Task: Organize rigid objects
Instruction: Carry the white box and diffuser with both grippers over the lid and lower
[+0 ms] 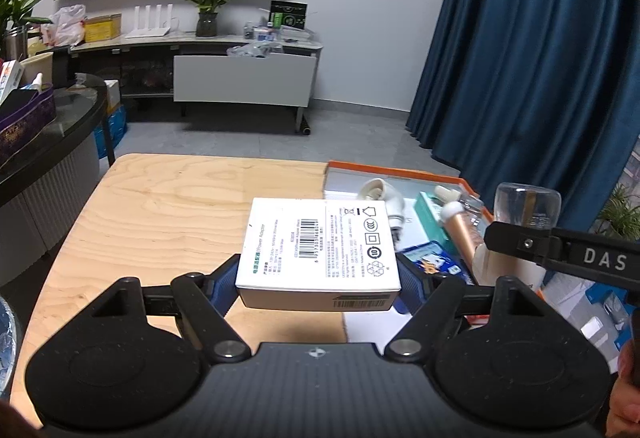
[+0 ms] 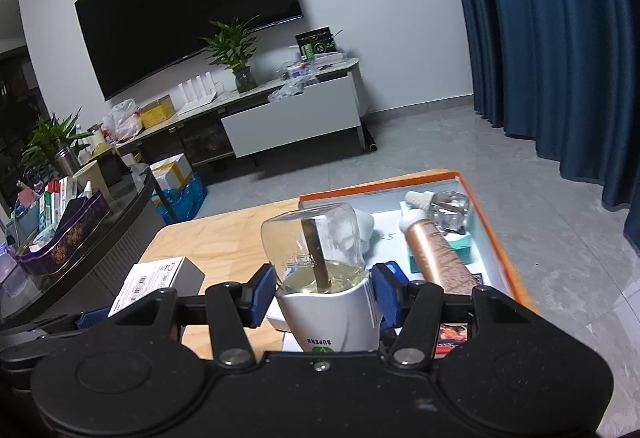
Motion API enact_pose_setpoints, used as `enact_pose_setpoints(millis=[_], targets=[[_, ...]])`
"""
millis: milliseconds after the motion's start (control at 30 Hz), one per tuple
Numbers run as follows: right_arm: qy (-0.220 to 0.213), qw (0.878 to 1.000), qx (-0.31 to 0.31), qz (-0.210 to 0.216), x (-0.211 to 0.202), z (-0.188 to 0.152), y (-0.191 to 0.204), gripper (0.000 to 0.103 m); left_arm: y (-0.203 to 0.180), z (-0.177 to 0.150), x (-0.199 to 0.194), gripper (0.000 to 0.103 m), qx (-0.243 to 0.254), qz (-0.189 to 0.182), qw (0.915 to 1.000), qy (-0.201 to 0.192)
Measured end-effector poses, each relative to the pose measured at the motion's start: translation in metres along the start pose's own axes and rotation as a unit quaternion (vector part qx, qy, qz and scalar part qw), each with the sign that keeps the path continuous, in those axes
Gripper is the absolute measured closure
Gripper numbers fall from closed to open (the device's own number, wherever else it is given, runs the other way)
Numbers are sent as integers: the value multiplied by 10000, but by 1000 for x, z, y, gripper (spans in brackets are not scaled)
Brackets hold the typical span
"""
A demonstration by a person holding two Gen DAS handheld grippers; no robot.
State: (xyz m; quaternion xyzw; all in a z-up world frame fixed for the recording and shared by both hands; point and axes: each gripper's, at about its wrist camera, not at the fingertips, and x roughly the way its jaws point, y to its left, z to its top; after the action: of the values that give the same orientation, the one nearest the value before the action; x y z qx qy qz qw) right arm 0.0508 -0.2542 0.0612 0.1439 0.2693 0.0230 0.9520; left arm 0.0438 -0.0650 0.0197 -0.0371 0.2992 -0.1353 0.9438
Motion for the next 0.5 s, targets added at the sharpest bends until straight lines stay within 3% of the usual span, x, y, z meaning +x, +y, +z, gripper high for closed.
enact_pose_setpoints(millis=[500], targets=[[-261,9988,281,-316,-34,-9,-39,38,-30,-15,-9,24,189,-325,9993,10]])
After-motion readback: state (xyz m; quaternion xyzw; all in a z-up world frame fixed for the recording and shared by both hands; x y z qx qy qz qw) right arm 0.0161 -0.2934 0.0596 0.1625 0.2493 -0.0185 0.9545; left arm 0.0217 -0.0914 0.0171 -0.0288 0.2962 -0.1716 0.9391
